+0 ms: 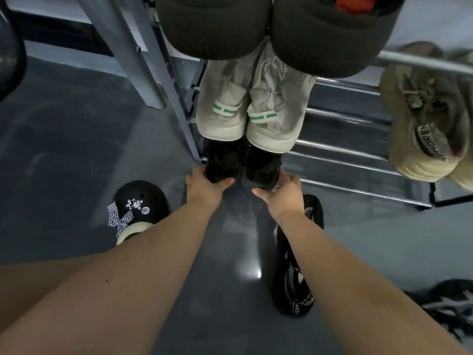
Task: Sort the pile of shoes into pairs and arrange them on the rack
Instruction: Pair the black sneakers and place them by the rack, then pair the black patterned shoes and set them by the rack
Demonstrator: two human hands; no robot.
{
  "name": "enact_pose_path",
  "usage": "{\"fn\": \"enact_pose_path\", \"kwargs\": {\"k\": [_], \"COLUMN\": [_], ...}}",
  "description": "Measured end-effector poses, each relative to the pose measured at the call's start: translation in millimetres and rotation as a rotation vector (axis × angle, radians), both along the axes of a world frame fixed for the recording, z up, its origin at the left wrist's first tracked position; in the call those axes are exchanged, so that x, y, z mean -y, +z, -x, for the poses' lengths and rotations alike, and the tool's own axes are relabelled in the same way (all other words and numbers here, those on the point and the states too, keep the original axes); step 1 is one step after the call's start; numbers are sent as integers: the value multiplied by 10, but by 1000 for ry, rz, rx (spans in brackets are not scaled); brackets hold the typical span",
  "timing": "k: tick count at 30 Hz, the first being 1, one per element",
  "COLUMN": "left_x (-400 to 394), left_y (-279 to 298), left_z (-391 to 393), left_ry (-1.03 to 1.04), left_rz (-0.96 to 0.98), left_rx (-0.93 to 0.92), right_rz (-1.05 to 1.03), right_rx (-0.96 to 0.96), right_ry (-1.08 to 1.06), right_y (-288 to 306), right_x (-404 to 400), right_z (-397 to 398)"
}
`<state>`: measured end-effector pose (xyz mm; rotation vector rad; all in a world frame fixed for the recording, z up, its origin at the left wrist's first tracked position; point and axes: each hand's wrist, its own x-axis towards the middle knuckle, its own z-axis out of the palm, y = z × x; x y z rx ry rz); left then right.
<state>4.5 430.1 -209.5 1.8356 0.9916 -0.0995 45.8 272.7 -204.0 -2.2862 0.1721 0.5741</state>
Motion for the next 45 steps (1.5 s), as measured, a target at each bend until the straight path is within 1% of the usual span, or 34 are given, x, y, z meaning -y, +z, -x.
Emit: {"fn": "enact_pose_path", "kwargs": {"k": [2,6,11,14,17,20,23,26,28,31,34,36,38,40,45], "left_x": [-30,-50,30,58,42,52,157,372,587,908,1249,1516,1819,2132,2815], "left_y": [-45,-92,-42,-5,38,75,80,59,83,104,185,251,304,307,207], "left_z": [-15,27,37,33,29,69,229,498,665,814,787,710,640,593,637], "left_ry": [-22,-17,22,28,-16,-66,-98,-321,-444,-601,-820,-918,-1002,-1085,-1325], "left_rz": [-19,-33,-87,-83,-63,-35,46,94,70,-61,-203,-276,-292,-294,-294], "left_rx": [-12,4,42,8,-6,-41,-196,-358,-395,-339,-223,-128,-60,-49,-62], "right_rz": [30,33,-8,-22,-19,94,273,396,429,435,473,544,618,654,620], "right_rx": [14,68,122,108,65,27,6,-35,-68,-119,-167,-159,-147,-167,-220], "right_ry": [32,22,-42,-55,-6,100,225,292,289,224,153,104,23,-75,-251], "right_y": [-35,-107,-146,-139,-63,40,138,205,206,186,201,209,222,232,140], "right_x": [4,22,-24,-15,49,209,470,784,1010,1372,1789,2084,2373,2634,3089], "right_z": [-13,25,99,100,83,149,327,571,750,1015,1216,1323,1423,1518,1733]}}
